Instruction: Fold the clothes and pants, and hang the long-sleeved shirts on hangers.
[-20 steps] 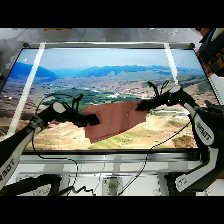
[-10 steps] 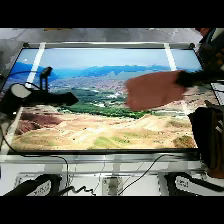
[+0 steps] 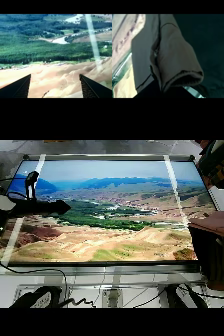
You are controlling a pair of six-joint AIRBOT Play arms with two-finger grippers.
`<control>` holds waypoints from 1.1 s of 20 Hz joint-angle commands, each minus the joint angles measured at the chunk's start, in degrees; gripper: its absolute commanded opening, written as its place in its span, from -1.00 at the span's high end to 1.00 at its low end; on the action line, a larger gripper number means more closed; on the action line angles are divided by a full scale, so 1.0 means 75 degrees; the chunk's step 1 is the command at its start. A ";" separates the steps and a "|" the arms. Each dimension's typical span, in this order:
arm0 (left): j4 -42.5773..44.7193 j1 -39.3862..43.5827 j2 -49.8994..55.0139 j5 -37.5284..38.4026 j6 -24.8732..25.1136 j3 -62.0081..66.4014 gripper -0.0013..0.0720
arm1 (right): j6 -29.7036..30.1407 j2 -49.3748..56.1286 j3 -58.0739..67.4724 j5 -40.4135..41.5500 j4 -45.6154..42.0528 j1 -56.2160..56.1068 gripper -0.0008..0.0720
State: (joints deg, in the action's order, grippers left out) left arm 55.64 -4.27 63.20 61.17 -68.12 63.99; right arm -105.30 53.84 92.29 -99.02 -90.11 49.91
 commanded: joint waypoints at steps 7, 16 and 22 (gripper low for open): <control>-0.0017 -0.0009 -0.0020 -0.0006 0.0000 0.0006 -0.93 | -0.0268 -0.0233 0.0009 -0.0417 -0.0291 0.1813 -0.82; -0.0017 -0.0012 -0.0020 -0.0006 0.0000 0.0003 -0.93 | 0.0831 0.0289 -0.0012 0.0545 0.0912 -0.0460 0.94; -0.0017 -0.0012 -0.0020 -0.0003 0.0000 0.0003 -0.93 | 0.1349 0.0650 -0.0012 0.1384 -0.0650 -0.4858 0.94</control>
State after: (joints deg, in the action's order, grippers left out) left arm 55.48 -4.32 63.09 61.14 -68.12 63.99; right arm -96.99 57.21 92.23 -91.70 -88.97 27.40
